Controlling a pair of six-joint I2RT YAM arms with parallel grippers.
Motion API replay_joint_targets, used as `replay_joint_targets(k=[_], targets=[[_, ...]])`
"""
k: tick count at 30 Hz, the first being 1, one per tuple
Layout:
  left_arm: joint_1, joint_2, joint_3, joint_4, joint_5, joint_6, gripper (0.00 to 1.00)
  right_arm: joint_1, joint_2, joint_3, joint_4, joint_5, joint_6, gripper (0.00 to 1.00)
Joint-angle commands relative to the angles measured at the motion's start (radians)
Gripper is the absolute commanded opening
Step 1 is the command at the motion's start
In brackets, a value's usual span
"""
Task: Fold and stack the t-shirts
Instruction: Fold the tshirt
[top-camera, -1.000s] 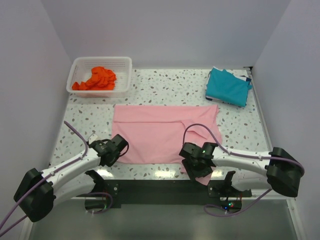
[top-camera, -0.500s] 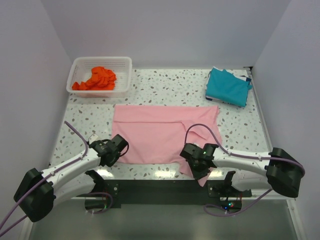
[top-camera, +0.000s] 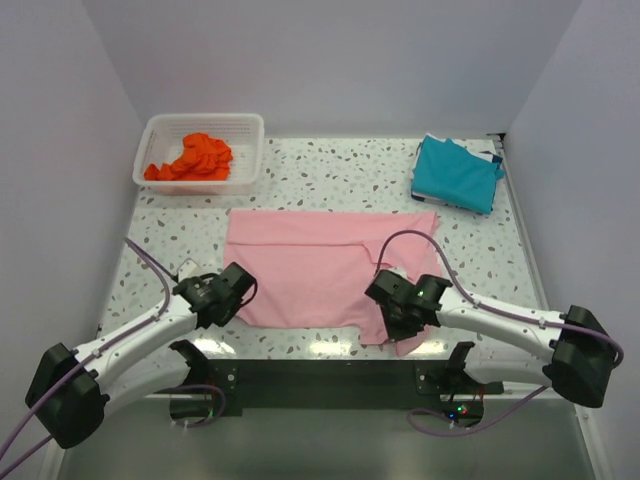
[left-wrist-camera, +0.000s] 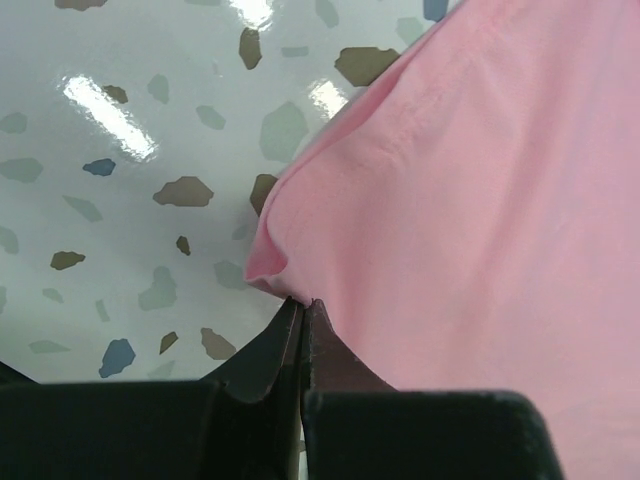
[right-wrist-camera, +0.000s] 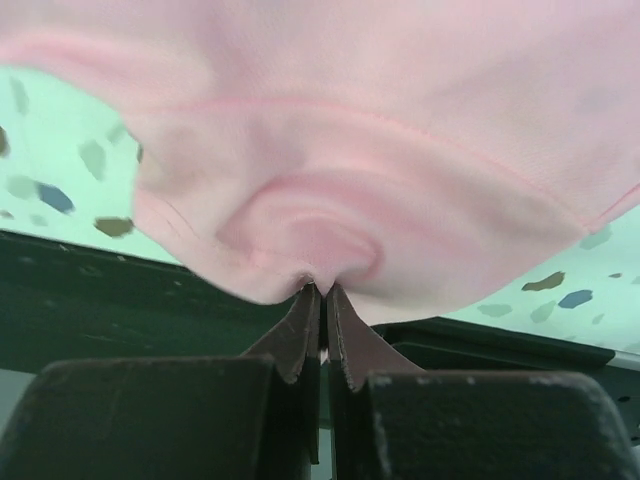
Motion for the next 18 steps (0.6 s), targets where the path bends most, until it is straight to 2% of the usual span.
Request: replay_joint_targets(k=[1, 3, 10, 13, 18], targets=[[0.007, 0.003, 0.065, 0.002, -0.060, 0.026, 0.00, -0.075, -0.019, 0.068, -0.045, 0.057, -0.057, 0.00], [0.007, 0.009, 0.084, 0.005, -0.080, 0.026, 0.00, -0.135, -0.022, 0.099, -0.045, 0.069, -0.083, 0.00], [0.025, 0.047, 0.159, 0.002, -0.119, 0.056, 0.00, -0.210, 0.034, 0.254, -0.065, 0.123, -0.200, 0.00], [0.054, 0.055, 0.180, -0.018, -0.139, 0.056, 0.00, -0.262, 0.055, 0.303, -0.076, 0.146, -0.235, 0.00], [0.123, 0.064, 0.203, 0.053, -0.130, 0.141, 0.00, -0.339, 0.084, 0.387, -0.045, 0.146, -0.280, 0.00]])
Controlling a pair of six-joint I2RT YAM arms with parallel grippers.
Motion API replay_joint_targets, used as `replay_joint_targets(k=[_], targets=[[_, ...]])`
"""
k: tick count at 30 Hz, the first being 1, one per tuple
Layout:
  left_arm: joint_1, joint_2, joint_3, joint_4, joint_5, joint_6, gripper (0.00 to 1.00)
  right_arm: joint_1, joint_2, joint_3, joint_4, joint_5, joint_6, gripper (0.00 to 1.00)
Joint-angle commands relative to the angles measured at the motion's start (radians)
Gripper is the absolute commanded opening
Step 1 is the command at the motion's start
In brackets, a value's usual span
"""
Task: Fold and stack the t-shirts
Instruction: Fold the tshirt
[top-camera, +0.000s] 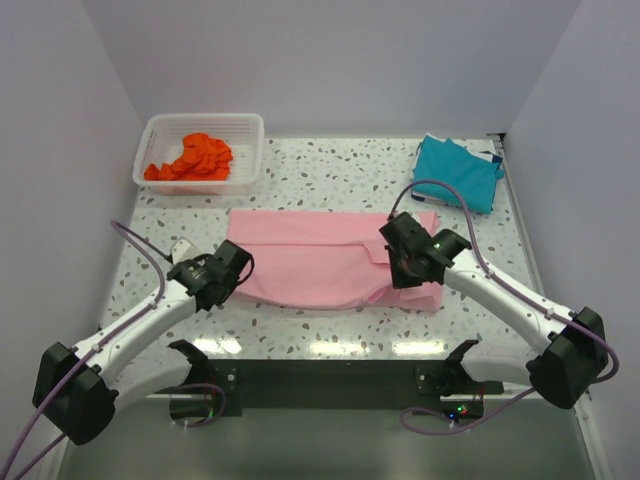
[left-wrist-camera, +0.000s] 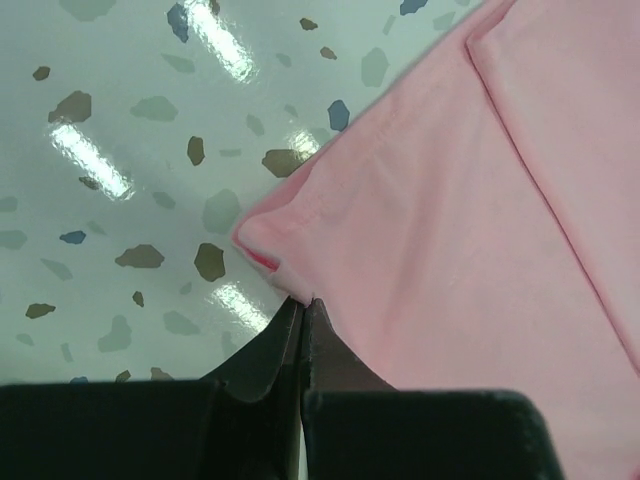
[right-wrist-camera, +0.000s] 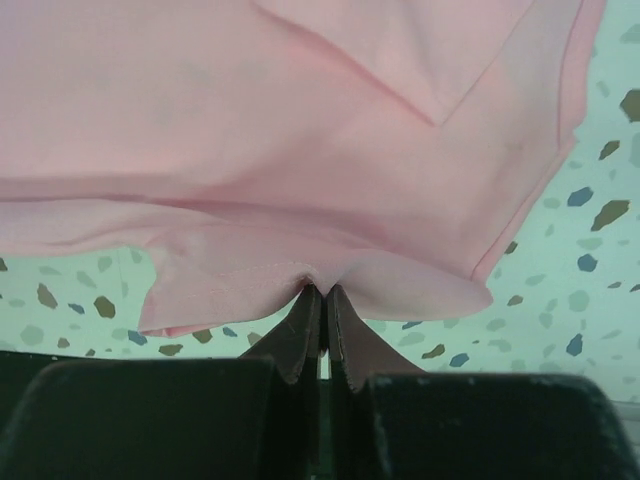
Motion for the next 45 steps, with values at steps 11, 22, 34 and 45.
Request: replay_joint_targets(k=[11, 22, 34, 45], targets=[[0.180, 0.126, 0.110, 0.202, 0.010, 0.234, 0.00, -0.141, 0.154, 0.199, 0.064, 0.000, -0.140, 0.00], [0.267, 0.242, 0.142, 0.330, 0.091, 0.365, 0.00, -0.216, 0.334, 0.344, 0.078, -0.036, -0.243, 0.00], [0.336, 0.380, 0.193, 0.388, 0.127, 0.419, 0.00, -0.253, 0.558, 0.515, 0.050, -0.015, -0.242, 0.00], [0.387, 0.494, 0.228, 0.468, 0.203, 0.526, 0.52, -0.262, 0.731, 0.633, 0.107, 0.077, -0.274, 0.08]])
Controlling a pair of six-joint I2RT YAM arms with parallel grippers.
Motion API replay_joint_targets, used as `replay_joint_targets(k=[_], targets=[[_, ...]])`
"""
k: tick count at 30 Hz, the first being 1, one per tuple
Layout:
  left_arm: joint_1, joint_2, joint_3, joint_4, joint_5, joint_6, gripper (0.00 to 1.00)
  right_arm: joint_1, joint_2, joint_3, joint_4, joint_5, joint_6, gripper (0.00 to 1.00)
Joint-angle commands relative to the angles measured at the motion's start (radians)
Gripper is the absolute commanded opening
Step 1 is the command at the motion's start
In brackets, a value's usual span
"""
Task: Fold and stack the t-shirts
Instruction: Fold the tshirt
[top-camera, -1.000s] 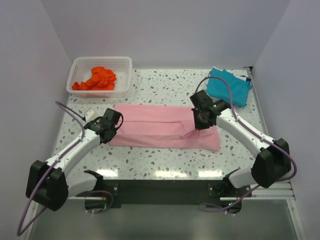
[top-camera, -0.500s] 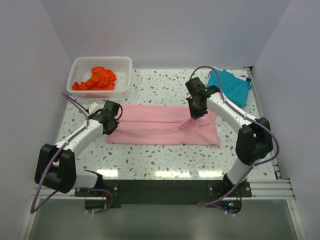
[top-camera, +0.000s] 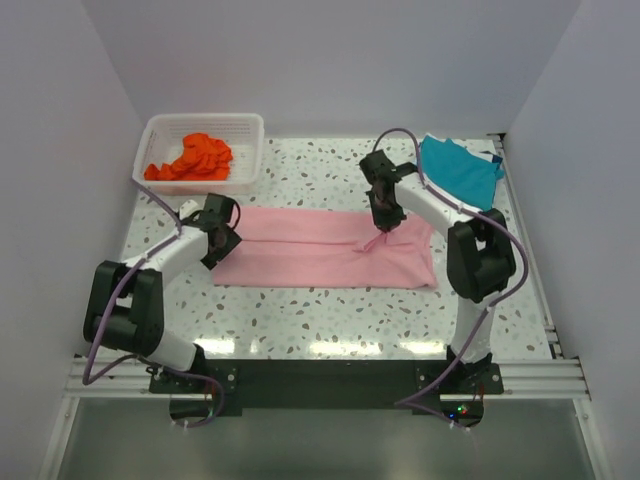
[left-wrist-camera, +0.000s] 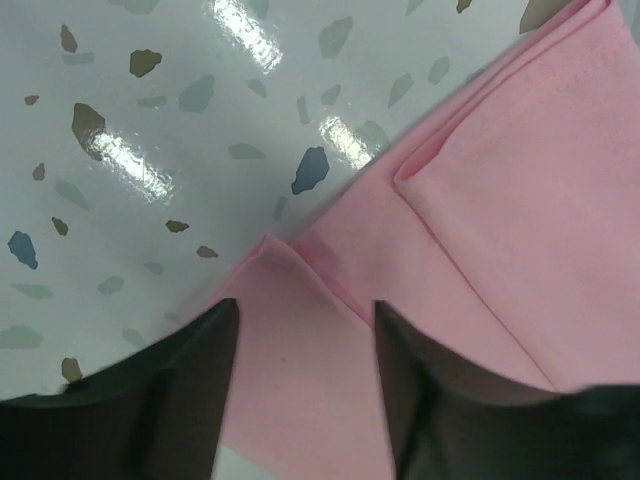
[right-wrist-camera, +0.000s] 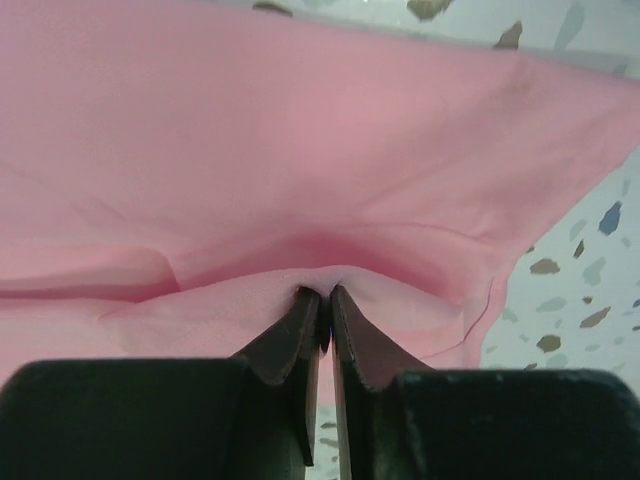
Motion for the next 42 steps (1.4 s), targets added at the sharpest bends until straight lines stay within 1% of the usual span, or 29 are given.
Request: replay_joint_targets(k=[1, 2, 3, 4, 5, 6, 7, 10, 12, 15, 16, 19, 20, 23, 25, 27, 32, 33, 34, 36, 39, 41, 42], targets=[[0.021, 0.008, 0.061, 0.063, 0.029, 0.064, 0.68, -0.009, 0.054, 0.100, 0.046, 0.071, -0.042, 0.14], [0.023, 0.006, 0.070, 0.060, 0.031, 0.068, 0.78, -0.009, 0.082, 0.135, 0.045, 0.082, -0.051, 0.20], [0.023, 0.003, 0.079, 0.047, 0.029, 0.076, 0.84, -0.011, 0.097, 0.153, 0.039, 0.097, -0.059, 0.38], [0.023, -0.003, 0.096, 0.037, 0.026, 0.074, 0.97, -0.012, 0.108, 0.189, 0.035, 0.119, -0.059, 0.49], [0.024, -0.023, 0.101, 0.036, 0.020, 0.076, 1.00, -0.011, 0.128, 0.206, 0.031, 0.161, -0.060, 0.69], [0.024, -0.034, 0.105, 0.033, 0.017, 0.085, 1.00, -0.011, 0.134, 0.222, 0.017, 0.175, -0.060, 0.82], [0.024, -0.056, 0.119, 0.027, 0.016, 0.087, 1.00, -0.012, 0.139, 0.258, 0.006, 0.191, -0.059, 0.99], [0.024, -0.087, 0.139, 0.019, 0.026, 0.108, 1.00, -0.011, 0.116, 0.261, -0.020, 0.194, -0.051, 0.99], [0.024, -0.104, 0.144, 0.022, 0.057, 0.126, 1.00, -0.012, 0.044, 0.217, 0.009, 0.158, -0.047, 0.99], [0.023, -0.110, 0.144, 0.046, 0.121, 0.159, 1.00, -0.012, -0.042, 0.096, 0.058, 0.092, -0.040, 0.99], [0.024, -0.107, 0.141, 0.054, 0.144, 0.168, 1.00, -0.012, -0.094, 0.033, 0.068, 0.043, -0.042, 0.99], [0.023, -0.095, 0.138, 0.091, 0.218, 0.200, 1.00, -0.008, -0.181, -0.068, 0.101, -0.069, -0.034, 0.99], [0.023, -0.087, 0.136, 0.099, 0.242, 0.206, 1.00, -0.008, -0.195, -0.133, 0.112, -0.083, -0.030, 0.99], [0.023, -0.065, 0.138, 0.131, 0.258, 0.226, 1.00, 0.001, -0.211, -0.201, 0.160, -0.099, -0.021, 0.99], [0.023, -0.046, 0.153, 0.126, 0.263, 0.238, 1.00, 0.017, -0.190, -0.189, 0.164, -0.099, -0.011, 0.99], [0.023, -0.040, 0.161, 0.111, 0.258, 0.240, 1.00, 0.032, -0.134, -0.169, 0.180, -0.065, -0.008, 0.99], [0.023, -0.064, 0.150, 0.096, 0.235, 0.239, 1.00, 0.076, 0.023, -0.022, 0.181, -0.007, 0.018, 0.99], [0.023, -0.067, 0.149, 0.082, 0.230, 0.240, 1.00, 0.080, 0.080, 0.008, 0.163, 0.022, 0.025, 0.99], [0.023, -0.075, 0.148, 0.076, 0.224, 0.240, 1.00, 0.084, 0.102, 0.061, 0.158, 0.034, 0.027, 0.99], [0.023, -0.080, 0.150, 0.059, 0.212, 0.248, 1.00, 0.086, 0.158, 0.107, 0.140, 0.056, 0.039, 0.99], [0.023, -0.098, 0.162, 0.041, 0.200, 0.260, 1.00, 0.093, 0.171, 0.160, 0.115, 0.083, 0.042, 0.99], [0.023, -0.106, 0.167, 0.047, 0.200, 0.271, 1.00, 0.093, 0.115, 0.125, 0.114, 0.067, 0.041, 0.99], [0.023, -0.107, 0.168, 0.054, 0.209, 0.275, 1.00, 0.093, 0.114, 0.124, 0.123, 0.067, 0.038, 0.99]])
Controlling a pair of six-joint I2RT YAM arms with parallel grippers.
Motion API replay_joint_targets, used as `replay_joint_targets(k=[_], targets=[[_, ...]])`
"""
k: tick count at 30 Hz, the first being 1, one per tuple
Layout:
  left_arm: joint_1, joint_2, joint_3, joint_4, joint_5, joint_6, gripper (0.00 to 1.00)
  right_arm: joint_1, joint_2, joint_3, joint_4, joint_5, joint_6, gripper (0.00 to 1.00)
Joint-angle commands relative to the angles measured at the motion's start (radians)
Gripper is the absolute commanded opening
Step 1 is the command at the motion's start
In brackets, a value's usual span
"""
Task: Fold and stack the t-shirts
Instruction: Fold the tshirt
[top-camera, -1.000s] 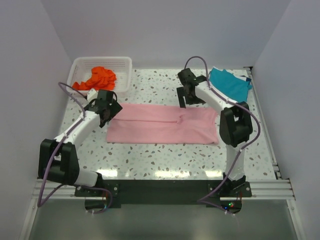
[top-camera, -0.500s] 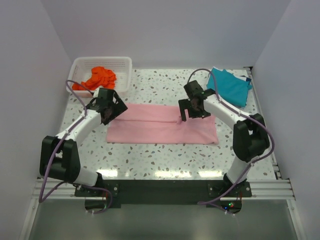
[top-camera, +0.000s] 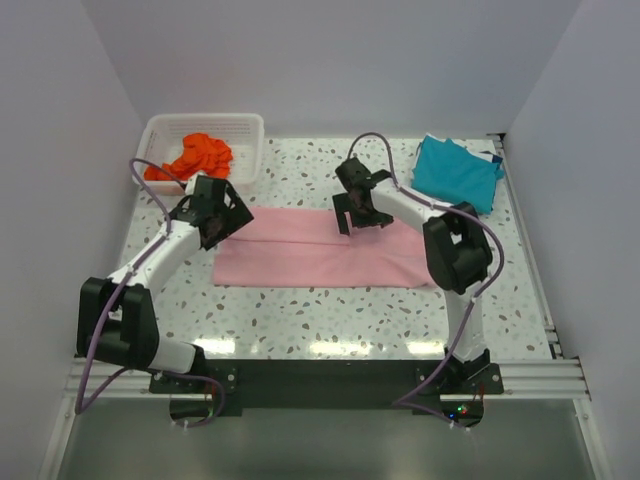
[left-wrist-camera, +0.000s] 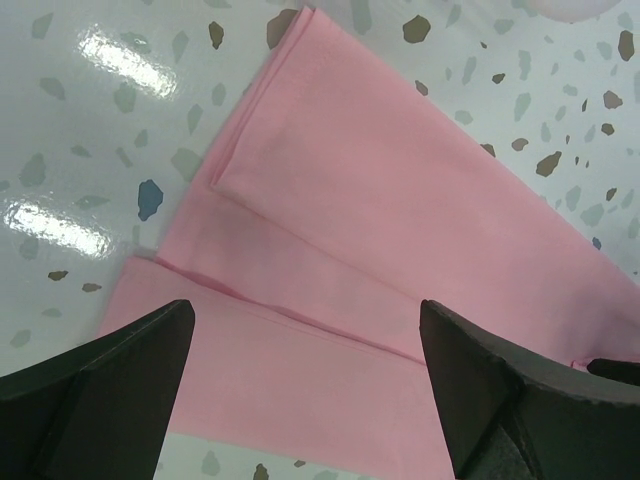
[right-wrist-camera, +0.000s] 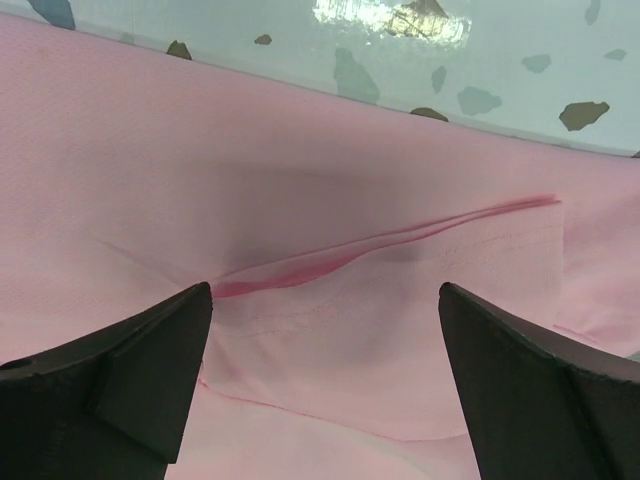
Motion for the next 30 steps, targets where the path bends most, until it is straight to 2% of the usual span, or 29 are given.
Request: replay_joint_targets(k=[1, 6, 11, 16, 19, 23, 26, 30], targets=[[0.008, -0.042, 0.050, 0.017, -0.001, 0.045, 1.00, 0.001, -0.138, -0.028, 0.005, 0.014, 0.017, 0.99], [0.006, -0.003, 0.061, 0.097, 0.067, 0.054, 1.00, 0.001, -0.328, -0.189, 0.041, -0.051, 0.038, 0.99], [-0.009, 0.146, 0.130, 0.135, 0.119, 0.079, 1.00, -0.008, -0.489, -0.414, 0.077, -0.048, 0.156, 0.99], [-0.052, 0.321, 0.237, 0.114, 0.081, 0.080, 1.00, -0.057, -0.559, -0.571, 0.116, -0.023, 0.241, 0.99], [-0.063, 0.408, 0.285, 0.089, 0.050, 0.076, 1.00, -0.108, -0.542, -0.620, 0.171, -0.074, 0.274, 0.99], [-0.064, 0.461, 0.261, 0.058, 0.021, 0.065, 1.00, -0.135, -0.467, -0.606, 0.225, -0.117, 0.247, 0.99], [-0.063, 0.444, 0.204, 0.034, -0.003, 0.051, 1.00, -0.135, -0.390, -0.563, 0.249, -0.141, 0.195, 0.99], [-0.063, 0.326, 0.049, -0.008, -0.045, -0.007, 1.00, -0.134, -0.269, -0.473, 0.243, -0.199, 0.120, 0.99]])
